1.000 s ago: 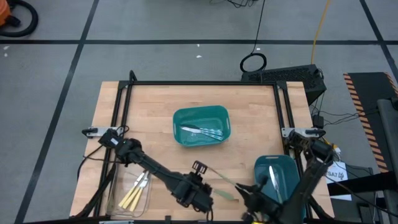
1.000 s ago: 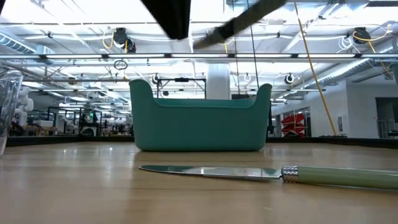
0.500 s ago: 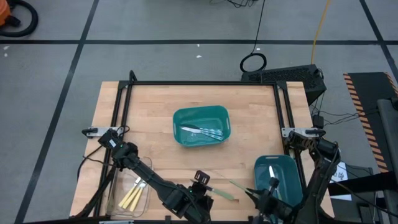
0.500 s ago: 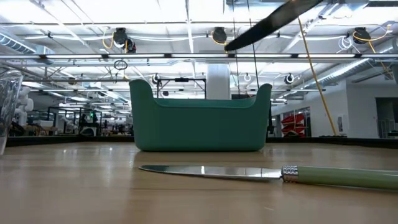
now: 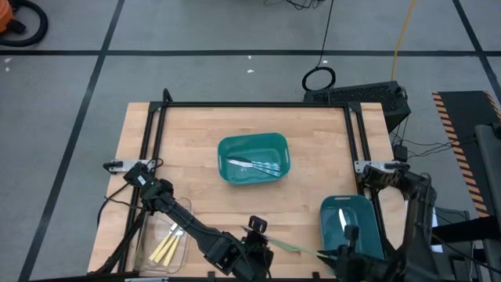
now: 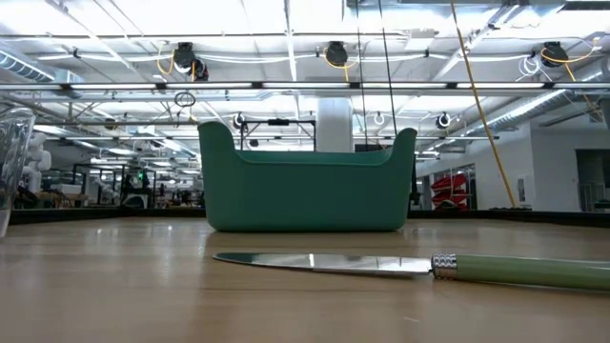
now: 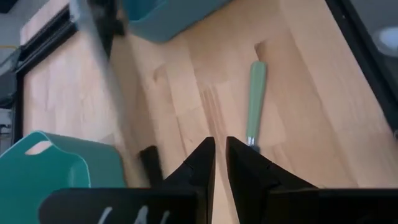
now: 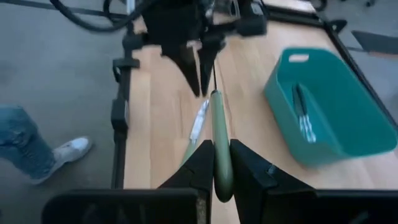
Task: Sort silverware by color (type)
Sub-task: Put the left green knife into the blue bin
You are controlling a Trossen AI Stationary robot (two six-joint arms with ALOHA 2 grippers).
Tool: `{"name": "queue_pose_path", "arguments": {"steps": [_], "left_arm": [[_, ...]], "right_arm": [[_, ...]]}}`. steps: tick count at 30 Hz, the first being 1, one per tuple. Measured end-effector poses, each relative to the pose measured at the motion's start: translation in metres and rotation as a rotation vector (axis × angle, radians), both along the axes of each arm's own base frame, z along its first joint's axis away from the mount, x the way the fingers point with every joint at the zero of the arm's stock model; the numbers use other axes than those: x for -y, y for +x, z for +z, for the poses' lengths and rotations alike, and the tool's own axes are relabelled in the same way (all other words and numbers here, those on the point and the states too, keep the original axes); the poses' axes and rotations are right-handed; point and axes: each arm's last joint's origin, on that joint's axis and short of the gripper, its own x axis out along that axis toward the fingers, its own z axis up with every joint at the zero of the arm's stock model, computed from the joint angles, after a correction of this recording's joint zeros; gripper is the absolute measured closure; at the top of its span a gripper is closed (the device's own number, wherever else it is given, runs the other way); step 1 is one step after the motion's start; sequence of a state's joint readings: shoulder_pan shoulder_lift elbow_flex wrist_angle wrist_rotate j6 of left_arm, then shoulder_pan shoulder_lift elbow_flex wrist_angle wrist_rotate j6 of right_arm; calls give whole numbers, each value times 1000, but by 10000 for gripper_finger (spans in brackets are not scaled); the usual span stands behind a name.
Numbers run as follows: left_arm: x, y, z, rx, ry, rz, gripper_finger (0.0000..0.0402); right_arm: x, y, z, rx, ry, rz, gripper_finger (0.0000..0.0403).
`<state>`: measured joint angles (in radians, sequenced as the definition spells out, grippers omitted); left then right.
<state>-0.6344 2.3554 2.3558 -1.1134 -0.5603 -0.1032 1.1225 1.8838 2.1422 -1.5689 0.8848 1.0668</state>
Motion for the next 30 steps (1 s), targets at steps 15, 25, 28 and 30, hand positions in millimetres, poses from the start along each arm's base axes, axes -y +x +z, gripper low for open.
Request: {"name": "queue_pose_path", "arguments": {"steps": [15, 25, 28, 30], "left_arm": [[45, -32, 6, 226, 34, 103, 355], [72, -20, 26, 365, -87, -171, 355], [68, -19, 24, 351, -74, -145, 355], [64, -17, 22, 335, -76, -117, 355]], "right_arm": [[84, -44, 82, -53, 170, 226, 375], [130, -71, 101, -123, 221, 414, 375], [135, -77, 90, -216, 246, 455, 375], [138, -80, 80, -295, 277, 459, 375]]}}
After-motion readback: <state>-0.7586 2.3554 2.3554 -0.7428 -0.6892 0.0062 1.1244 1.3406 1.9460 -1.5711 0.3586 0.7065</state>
